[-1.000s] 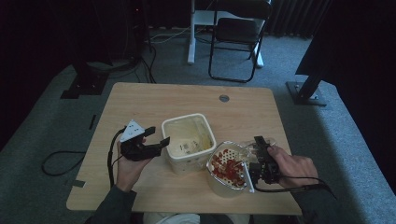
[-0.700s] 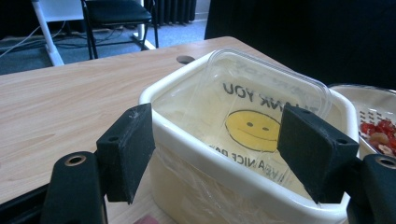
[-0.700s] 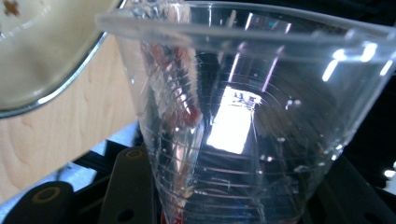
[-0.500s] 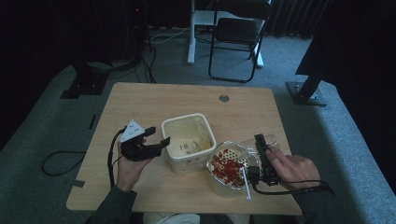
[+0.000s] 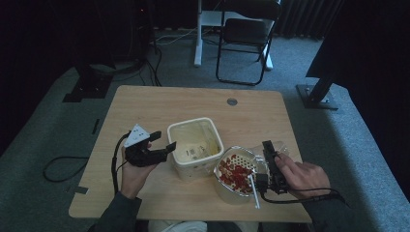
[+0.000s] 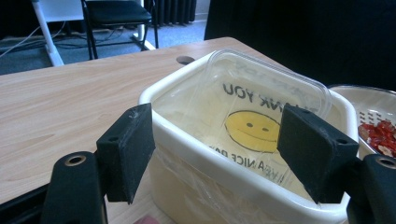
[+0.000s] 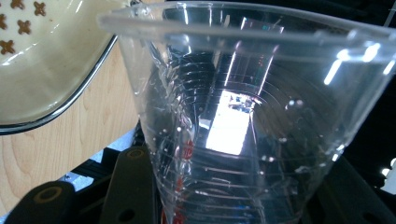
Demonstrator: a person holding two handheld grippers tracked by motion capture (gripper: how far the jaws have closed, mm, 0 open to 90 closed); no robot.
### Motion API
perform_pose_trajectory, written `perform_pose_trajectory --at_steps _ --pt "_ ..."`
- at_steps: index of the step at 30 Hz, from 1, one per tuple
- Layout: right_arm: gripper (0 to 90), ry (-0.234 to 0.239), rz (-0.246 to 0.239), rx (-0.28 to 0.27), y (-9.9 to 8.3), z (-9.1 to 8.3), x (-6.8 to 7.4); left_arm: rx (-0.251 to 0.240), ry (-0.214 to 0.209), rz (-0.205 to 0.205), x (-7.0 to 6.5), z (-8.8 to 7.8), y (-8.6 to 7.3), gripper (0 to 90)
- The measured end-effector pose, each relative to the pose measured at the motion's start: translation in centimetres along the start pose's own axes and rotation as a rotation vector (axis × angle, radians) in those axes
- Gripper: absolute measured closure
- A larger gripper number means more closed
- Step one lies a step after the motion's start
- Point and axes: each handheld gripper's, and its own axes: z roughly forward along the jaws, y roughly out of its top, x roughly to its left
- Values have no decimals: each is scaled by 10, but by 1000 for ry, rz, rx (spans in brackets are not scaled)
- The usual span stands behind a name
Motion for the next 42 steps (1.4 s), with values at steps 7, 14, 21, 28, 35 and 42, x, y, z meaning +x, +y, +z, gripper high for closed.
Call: perform_pose_trajectory --at_steps 7,14,21,28,35,42 --pt "550 21 40 -42 5 0 0 0 -3 -1 -1 1 0 279" --pt "551 48 62 -54 7 1 3 -4 0 -5 0 0 0 279" --pt "550 94 176 -93 5 2 6 -4 -1 -6 1 0 0 279" --pt "548 181 469 -151 -10 13 8 -4 3 -8 2 0 0 279" --pt "545 325 975 -223 -38 36 7 -9 7 -8 2 -1 0 279" --pt "540 459 1347 -322 -59 56 0 -7 9 -10 3 -2 -2 279"
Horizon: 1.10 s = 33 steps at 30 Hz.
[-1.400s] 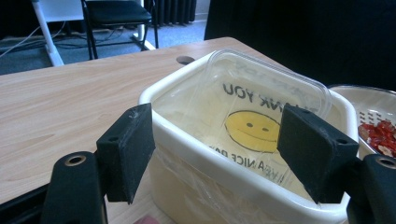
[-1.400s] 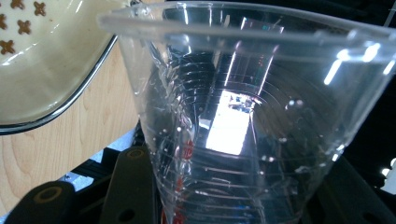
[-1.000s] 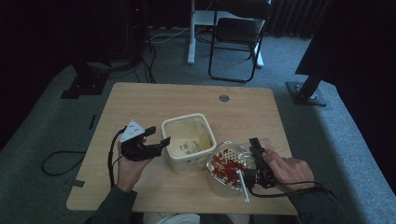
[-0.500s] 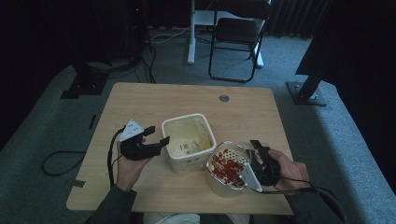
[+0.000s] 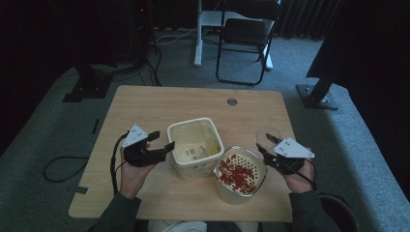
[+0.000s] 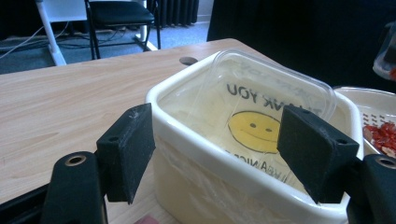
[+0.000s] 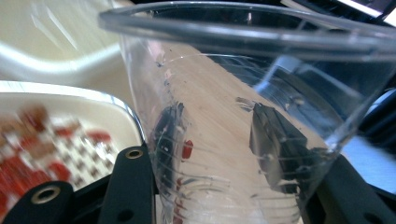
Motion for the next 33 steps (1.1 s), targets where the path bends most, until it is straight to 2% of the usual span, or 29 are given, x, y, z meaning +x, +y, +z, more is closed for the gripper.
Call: perform_pose_trajectory --at_steps 2,4,6,7,9,10,13,18,19,23,24,26,33 --pt "537 53 63 -31 6 1 -5 0 1 -6 1 0 -1 279" --pt "535 93 93 -48 12 3 -6 0 2 -6 2 -1 -1 279" --pt "534 125 106 -66 21 6 -6 -1 1 -8 2 -1 -2 279" --pt "534 125 106 -66 21 6 -6 0 1 -7 1 -1 -2 279" --pt "530 186 128 -94 33 11 -6 5 8 0 1 -1 -3 279" --pt "530 186 128 -94 33 11 -6 5 8 0 1 -1 -3 279" --pt "529 245 153 -101 47 23 -6 9 25 6 2 -1 -4 279" --pt "527 286 150 -96 57 35 -2 10 37 17 2 -3 -4 278" --pt "527 313 154 -97 61 40 0 9 38 16 2 -3 -4 279" --pt "527 341 151 -96 67 47 3 12 40 18 1 -3 -4 279" --pt "526 367 148 -96 71 51 5 13 39 18 1 -3 -4 279" --pt "526 386 150 -95 74 54 6 13 40 18 1 -3 -4 279" --pt "519 431 145 -103 86 63 12 16 39 18 1 -2 -5 279"
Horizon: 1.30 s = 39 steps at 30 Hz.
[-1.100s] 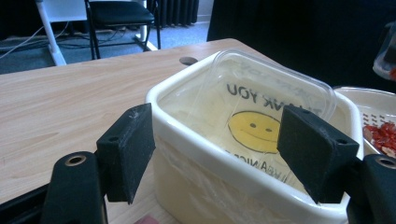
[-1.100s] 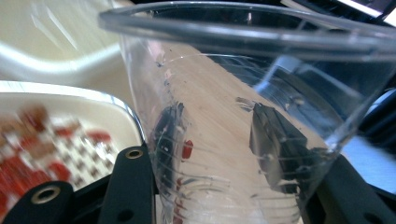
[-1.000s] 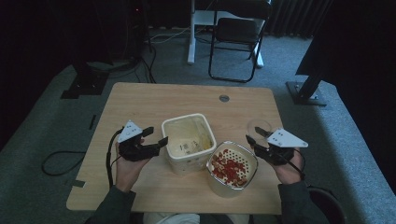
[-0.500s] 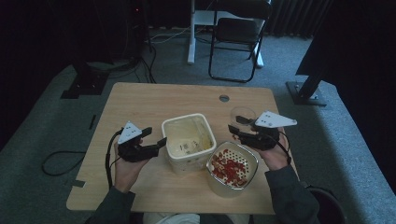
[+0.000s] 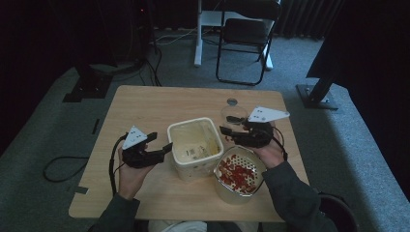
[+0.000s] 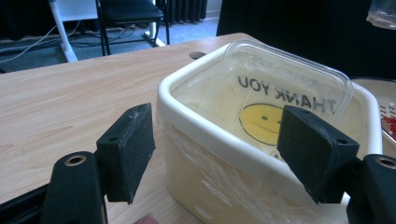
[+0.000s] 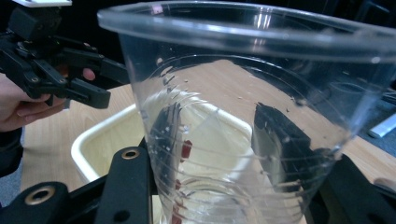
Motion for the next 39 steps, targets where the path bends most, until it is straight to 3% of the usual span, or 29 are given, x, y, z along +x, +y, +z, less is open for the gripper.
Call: perform_pose_trajectory --at_steps 10,23,25,27,28,29,32,36,39 --pt "512 51 -17 16 13 19 9 0 1 -1 0 0 0 279" --pt "513 115 -58 68 36 58 21 -5 4 -2 1 -1 0 279" --pt "456 113 -39 68 39 67 23 -5 6 -2 2 -2 0 279" --pt "293 121 -16 62 40 72 22 -6 8 -2 2 -2 0 279" --pt "257 132 -5 71 40 74 22 -7 8 -2 2 -3 0 279" --pt "211 110 -10 73 39 76 23 -7 10 -3 3 -3 0 278" --pt "177 90 -5 81 37 74 22 -10 11 -4 3 -4 0 279" --pt "195 90 -2 73 37 69 21 -7 14 -10 4 -3 -1 279" --pt "217 126 -3 84 35 68 20 -8 12 -11 3 -2 -1 279"
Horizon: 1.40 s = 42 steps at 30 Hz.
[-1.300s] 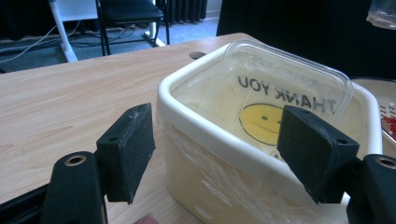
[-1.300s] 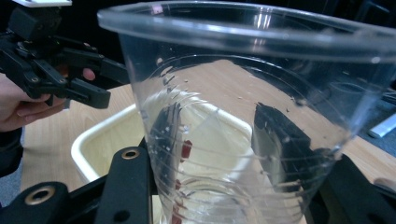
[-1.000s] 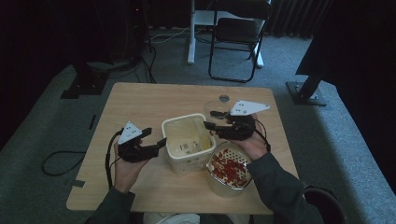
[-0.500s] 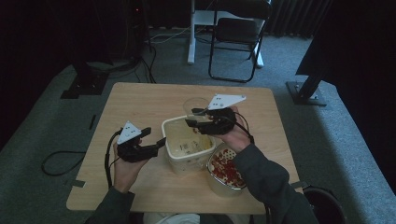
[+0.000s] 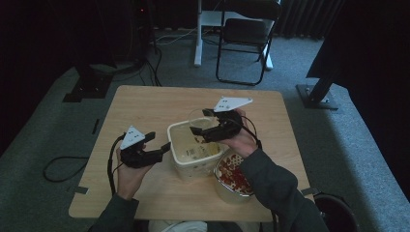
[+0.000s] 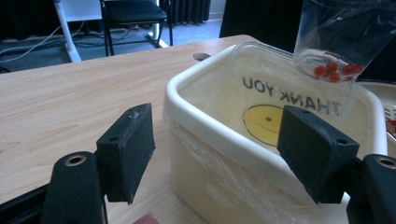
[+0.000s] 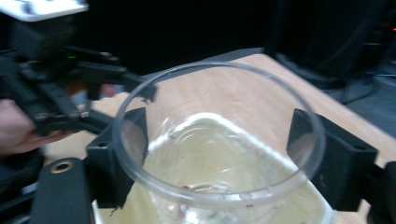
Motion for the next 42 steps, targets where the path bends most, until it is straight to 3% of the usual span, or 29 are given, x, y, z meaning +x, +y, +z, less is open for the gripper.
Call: perform_pose_trajectory --at_steps 2,4,7,10,11,12,16,21,29,36,38,40,42 --pt "249 4 -7 -1 0 1 1 2 0 1 -1 1 0 279" --pt "316 38 -43 -23 3 2 8 3 -2 -1 -1 1 0 279" --pt "316 42 -73 -38 8 8 16 2 -1 -4 -1 0 -1 278" --pt "271 37 -62 -29 10 12 16 0 1 -6 0 -1 -1 279" --pt "163 80 -9 11 11 16 12 0 5 -13 1 -2 -2 279" --pt "151 107 9 34 11 18 10 0 6 -15 2 -2 -3 279" --pt "105 106 21 58 9 19 7 -1 8 -19 3 -3 -4 279" --pt "102 97 14 35 9 13 9 -4 5 -21 3 -2 -3 279" --pt "103 34 31 -24 7 -13 2 1 4 -16 3 -3 -4 278" --pt "104 -35 49 -39 -2 -36 -10 -3 6 -20 5 -4 -4 278" --pt "107 -77 69 -44 -11 -51 -20 -2 8 -20 5 -4 -4 278" --pt "107 -86 79 -47 -15 -56 -24 0 9 -21 5 -3 -5 279" --pt "123 -136 114 -48 -29 -72 -37 3 9 -18 5 -3 -5 278"
